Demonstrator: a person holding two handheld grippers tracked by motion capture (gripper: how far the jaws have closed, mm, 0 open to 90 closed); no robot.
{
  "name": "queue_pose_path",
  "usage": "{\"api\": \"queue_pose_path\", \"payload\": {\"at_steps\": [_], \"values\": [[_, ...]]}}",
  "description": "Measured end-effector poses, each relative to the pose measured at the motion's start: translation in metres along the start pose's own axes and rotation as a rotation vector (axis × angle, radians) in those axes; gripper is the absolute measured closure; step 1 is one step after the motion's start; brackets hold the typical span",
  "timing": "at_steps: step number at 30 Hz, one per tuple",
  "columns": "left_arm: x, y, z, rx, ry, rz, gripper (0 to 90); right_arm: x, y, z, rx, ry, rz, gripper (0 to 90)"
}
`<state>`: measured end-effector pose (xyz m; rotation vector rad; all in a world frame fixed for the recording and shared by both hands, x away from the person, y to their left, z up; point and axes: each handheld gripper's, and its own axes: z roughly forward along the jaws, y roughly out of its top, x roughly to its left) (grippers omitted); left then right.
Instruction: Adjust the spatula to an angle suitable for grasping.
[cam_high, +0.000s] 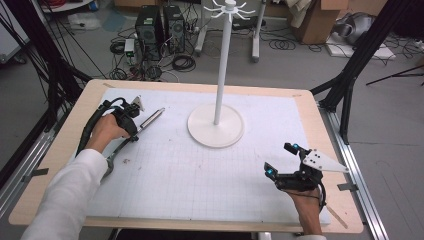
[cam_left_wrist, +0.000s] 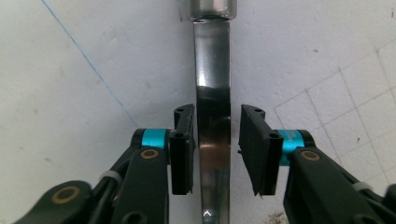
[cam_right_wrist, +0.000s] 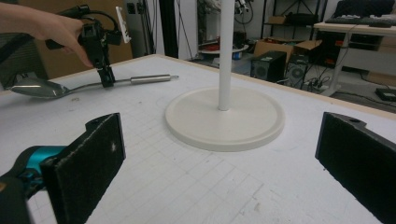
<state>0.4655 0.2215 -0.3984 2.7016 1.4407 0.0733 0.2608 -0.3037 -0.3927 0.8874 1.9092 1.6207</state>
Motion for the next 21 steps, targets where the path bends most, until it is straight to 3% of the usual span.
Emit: {"api": "queue_pose_path", "payload": {"at_steps": [4, 9, 15, 21], "values": [[0.0, -0.0001, 0.0013, 0.002, 0.004, 0.0, 66.1, 0.0001, 0.0001, 0.0005, -0.001, 0.0, -0.003, 0.5], [-0.0002, 0.0001, 0.0021, 0.014, 0.009, 0.006, 71.9, 0.0, 0.0, 0.0001, 0.0, -0.001, 0.002, 0.5], [0.0012, 0.0001, 0.0023, 0.02, 0.001, -0.021, 73.7, -0.0013, -0.0001, 0.0004, -0.002, -0.004, 0.005, 0.5], [-0.0007, -0.0005, 0.0016, 0.03, 0.001, -0.001, 74.1, -0.0004, 0.0001, 0.0003, -0.002, -0.002, 0.005, 0.5]]}}
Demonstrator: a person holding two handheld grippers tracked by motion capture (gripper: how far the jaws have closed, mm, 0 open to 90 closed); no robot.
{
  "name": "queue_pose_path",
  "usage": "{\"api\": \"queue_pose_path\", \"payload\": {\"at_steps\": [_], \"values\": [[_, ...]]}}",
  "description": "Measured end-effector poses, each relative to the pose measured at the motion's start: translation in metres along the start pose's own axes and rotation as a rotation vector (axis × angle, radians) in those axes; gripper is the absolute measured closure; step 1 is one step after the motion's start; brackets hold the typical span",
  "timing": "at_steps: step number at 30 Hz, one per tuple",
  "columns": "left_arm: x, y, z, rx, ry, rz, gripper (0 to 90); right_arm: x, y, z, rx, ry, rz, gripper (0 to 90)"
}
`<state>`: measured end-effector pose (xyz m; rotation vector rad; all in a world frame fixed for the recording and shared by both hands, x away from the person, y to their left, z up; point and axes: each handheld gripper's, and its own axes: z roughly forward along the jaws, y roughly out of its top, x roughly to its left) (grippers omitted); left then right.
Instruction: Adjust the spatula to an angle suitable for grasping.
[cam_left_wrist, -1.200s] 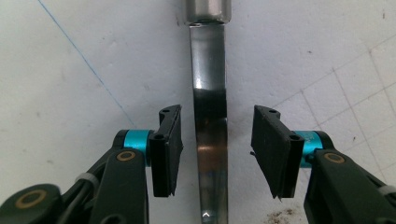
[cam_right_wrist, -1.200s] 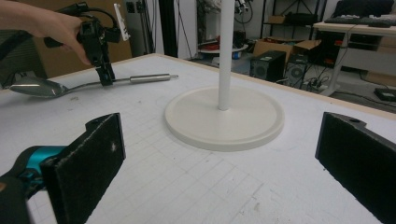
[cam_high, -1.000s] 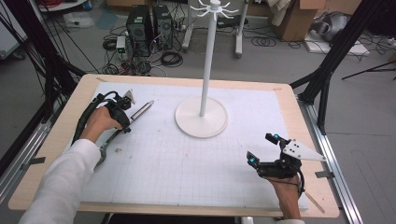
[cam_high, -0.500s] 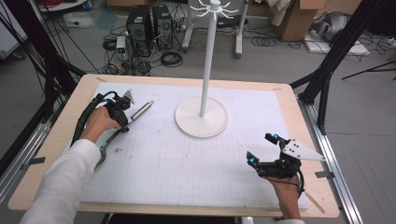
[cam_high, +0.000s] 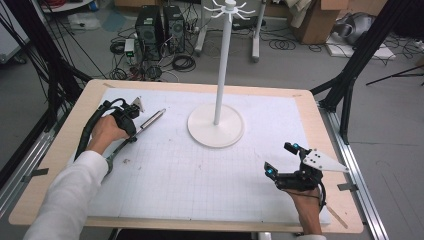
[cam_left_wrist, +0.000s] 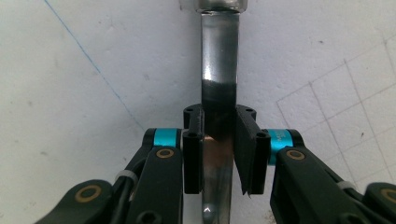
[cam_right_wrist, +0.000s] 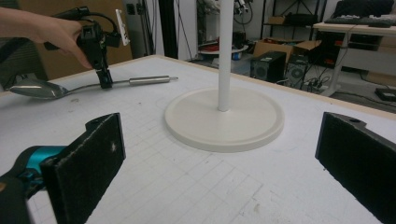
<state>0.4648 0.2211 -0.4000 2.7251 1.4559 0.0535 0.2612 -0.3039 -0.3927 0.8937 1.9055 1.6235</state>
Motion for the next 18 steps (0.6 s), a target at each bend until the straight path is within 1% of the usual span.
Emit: {"api": "queue_pose_path", "payload": {"at_steps": [4, 7, 8, 13, 18], "values": [[0.0, 0.0, 0.0, -0.002, 0.008, 0.002, 74.3, -0.001, 0.0, 0.001, 0.001, 0.0, -0.005, 0.5], [0.0, -0.001, -0.001, -0.013, 0.009, 0.003, 74.4, -0.001, -0.001, 0.0, 0.005, -0.002, -0.001, 0.5], [0.0, -0.001, -0.002, -0.015, 0.011, 0.009, 74.4, -0.001, -0.001, 0.0, 0.005, -0.002, -0.001, 0.5], [0.001, -0.004, -0.008, -0.046, 0.019, 0.017, 74.5, -0.001, 0.0, 0.0, 0.006, -0.001, 0.001, 0.5], [0.003, -0.01, -0.018, -0.091, 0.023, 0.009, 74.6, 0.0, 0.0, 0.001, 0.003, 0.0, -0.002, 0.5]]}}
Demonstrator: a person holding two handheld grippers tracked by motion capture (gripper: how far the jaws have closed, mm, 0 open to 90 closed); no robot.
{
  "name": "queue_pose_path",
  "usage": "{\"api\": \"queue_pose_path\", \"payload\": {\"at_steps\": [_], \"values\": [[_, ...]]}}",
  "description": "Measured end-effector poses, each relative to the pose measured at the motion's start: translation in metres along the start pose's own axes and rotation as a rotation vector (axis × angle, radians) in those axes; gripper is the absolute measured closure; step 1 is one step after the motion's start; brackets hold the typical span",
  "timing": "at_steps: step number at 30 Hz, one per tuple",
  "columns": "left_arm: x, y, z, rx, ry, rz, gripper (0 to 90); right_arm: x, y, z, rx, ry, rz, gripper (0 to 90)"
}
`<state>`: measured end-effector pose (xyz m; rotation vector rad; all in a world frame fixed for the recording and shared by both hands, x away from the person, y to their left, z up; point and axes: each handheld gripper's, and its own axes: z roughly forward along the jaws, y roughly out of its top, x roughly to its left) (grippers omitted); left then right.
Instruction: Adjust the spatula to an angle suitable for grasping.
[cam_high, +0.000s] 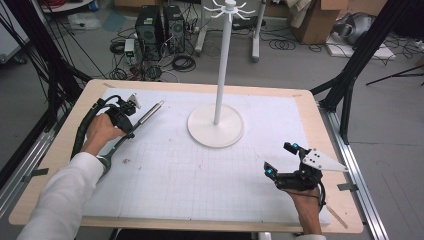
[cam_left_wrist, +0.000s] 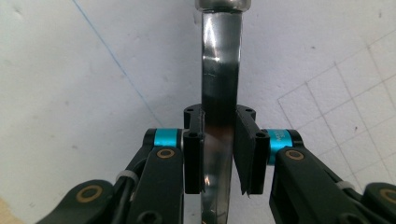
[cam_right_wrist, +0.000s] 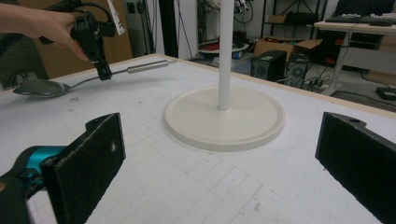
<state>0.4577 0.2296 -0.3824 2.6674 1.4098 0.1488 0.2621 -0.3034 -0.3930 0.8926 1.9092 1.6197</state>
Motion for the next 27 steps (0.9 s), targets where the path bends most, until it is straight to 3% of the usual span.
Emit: {"api": "queue_pose_path", "payload": {"at_steps": [16, 23, 27], "values": [[0.013, -0.02, -0.037, -0.178, -0.042, -0.042, 74.7, 0.001, 0.0, 0.001, 0.001, 0.0, 0.0, 0.5], [0.013, -0.026, -0.055, -0.274, -0.087, -0.036, 74.7, 0.002, 0.0, 0.003, 0.005, -0.006, -0.005, 0.5], [0.008, -0.026, -0.07, -0.301, -0.059, 0.004, 74.7, 0.002, 0.001, 0.004, 0.003, -0.003, -0.009, 0.5]]}}
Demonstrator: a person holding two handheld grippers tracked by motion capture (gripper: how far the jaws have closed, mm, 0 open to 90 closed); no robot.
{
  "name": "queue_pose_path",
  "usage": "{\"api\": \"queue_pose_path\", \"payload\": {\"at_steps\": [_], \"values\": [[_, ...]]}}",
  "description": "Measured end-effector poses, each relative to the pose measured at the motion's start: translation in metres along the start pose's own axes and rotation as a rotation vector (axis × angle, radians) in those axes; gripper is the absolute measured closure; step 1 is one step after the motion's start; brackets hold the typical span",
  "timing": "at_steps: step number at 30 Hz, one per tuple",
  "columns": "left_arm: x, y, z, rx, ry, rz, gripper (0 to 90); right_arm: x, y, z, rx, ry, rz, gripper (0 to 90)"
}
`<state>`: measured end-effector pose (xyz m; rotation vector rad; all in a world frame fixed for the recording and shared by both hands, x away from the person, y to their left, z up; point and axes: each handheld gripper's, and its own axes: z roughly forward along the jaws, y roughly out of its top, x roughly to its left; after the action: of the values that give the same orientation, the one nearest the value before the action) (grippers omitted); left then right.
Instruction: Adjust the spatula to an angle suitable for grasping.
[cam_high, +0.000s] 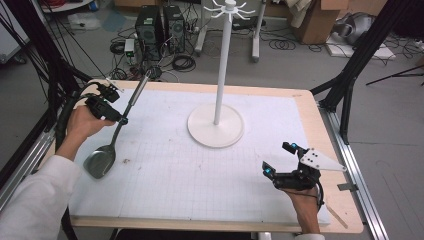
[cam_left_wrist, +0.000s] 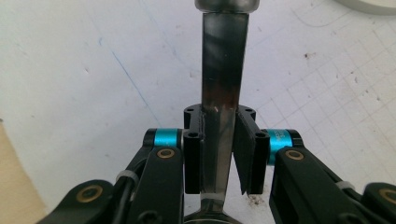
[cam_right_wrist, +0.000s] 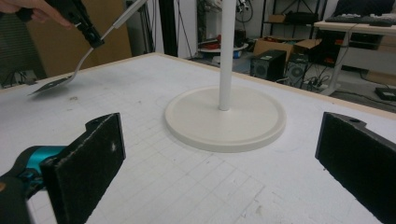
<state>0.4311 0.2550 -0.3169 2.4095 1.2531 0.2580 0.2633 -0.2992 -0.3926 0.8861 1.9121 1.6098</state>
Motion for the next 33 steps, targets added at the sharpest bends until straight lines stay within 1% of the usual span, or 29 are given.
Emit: {"api": "queue_pose_path", "payload": {"at_steps": [1, 5, 7, 8, 9, 11, 15, 17, 19, 20, 22, 26, 29, 33], "values": [[-0.001, 0.001, -0.003, -0.014, 0.001, 0.003, 74.7, 0.0, 0.0, 0.0, -0.001, 0.0, 0.002, 0.5], [-0.007, 0.001, -0.015, -0.057, -0.016, 0.013, 74.7, 0.001, 0.0, -0.001, -0.002, 0.0, 0.0, 0.5], [-0.01, 0.0, -0.018, -0.07, -0.017, 0.028, 74.7, 0.001, 0.001, -0.001, -0.004, -0.001, 0.002, 0.5], [-0.013, -0.001, -0.021, -0.075, -0.013, 0.037, 74.7, 0.0, 0.001, -0.001, -0.009, -0.002, -0.005, 0.4], [-0.013, -0.001, -0.022, -0.078, -0.016, 0.043, 74.7, 0.001, 0.002, -0.002, -0.012, -0.002, 0.002, 0.5], [-0.015, -0.003, -0.026, -0.096, -0.016, 0.044, 74.7, 0.001, 0.002, -0.002, -0.015, -0.004, 0.005, 0.4], [-0.021, -0.006, -0.037, -0.161, -0.035, 0.075, 74.7, 0.003, 0.004, -0.003, -0.018, -0.005, 0.005, 0.5], [-0.025, -0.009, -0.042, -0.198, -0.051, 0.085, 74.7, 0.004, 0.004, -0.003, -0.018, -0.006, 0.002, 0.5], [-0.029, -0.011, -0.046, -0.219, -0.078, 0.094, 74.7, 0.005, 0.006, -0.002, -0.019, 0.0, 0.003, 0.5], [-0.031, -0.013, -0.048, -0.234, -0.088, 0.091, 74.7, 0.006, 0.006, -0.002, -0.02, 0.0, 0.001, 0.5], [-0.034, -0.015, -0.05, -0.242, -0.104, 0.102, 74.7, 0.007, 0.009, -0.002, -0.026, 0.001, 0.006, 0.5], [-0.041, -0.021, -0.051, -0.27, -0.108, 0.116, 74.6, 0.01, 0.013, -0.002, -0.031, 0.008, 0.0, 0.5], [-0.045, -0.026, -0.051, -0.296, -0.123, 0.128, 74.6, 0.012, 0.015, 0.0, -0.024, 0.005, 0.004, 0.5], [-0.048, -0.03, -0.051, -0.328, -0.156, 0.124, 74.6, 0.015, 0.018, 0.001, -0.025, -0.001, 0.003, 0.5]]}}
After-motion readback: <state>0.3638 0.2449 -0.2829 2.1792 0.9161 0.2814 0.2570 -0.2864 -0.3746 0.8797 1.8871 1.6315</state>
